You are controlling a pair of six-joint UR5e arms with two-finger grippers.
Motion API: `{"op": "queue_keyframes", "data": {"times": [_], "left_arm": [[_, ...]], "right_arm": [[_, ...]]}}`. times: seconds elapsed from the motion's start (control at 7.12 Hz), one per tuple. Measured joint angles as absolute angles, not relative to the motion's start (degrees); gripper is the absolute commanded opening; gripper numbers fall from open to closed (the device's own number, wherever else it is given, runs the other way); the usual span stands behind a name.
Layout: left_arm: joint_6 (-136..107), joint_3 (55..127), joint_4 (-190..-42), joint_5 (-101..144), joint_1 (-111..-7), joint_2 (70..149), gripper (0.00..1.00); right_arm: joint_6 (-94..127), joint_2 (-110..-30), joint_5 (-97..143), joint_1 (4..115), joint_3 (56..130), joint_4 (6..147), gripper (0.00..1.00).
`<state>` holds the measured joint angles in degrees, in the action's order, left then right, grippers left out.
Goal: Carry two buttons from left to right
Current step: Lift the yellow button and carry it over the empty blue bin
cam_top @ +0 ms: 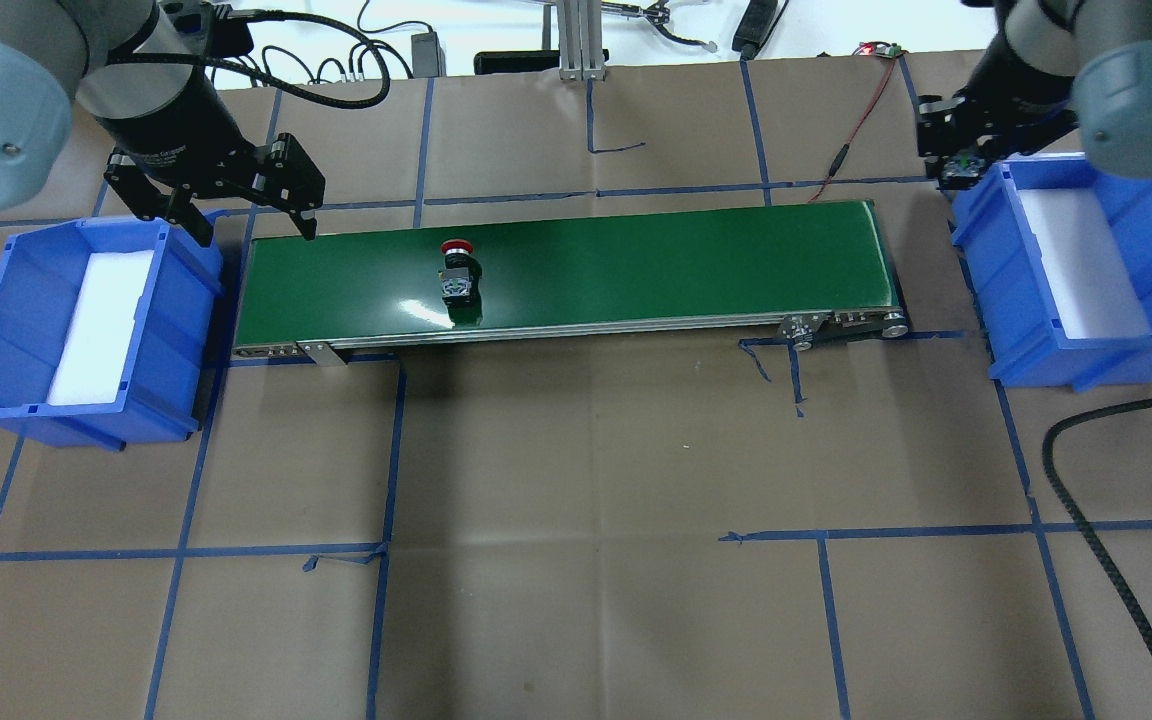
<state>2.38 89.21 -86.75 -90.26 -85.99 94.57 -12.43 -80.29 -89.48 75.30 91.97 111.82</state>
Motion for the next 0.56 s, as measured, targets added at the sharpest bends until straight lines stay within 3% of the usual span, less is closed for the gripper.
{"op": "queue_keyframes", "data": {"times": [0.56], "left_arm": [[2.4, 89.2, -86.7, -90.3, -86.0, 94.6, 0.99]], "right_arm": [[-34.4, -72.9, -88.1, 62.2, 86.6, 110.5, 0.04]]}}
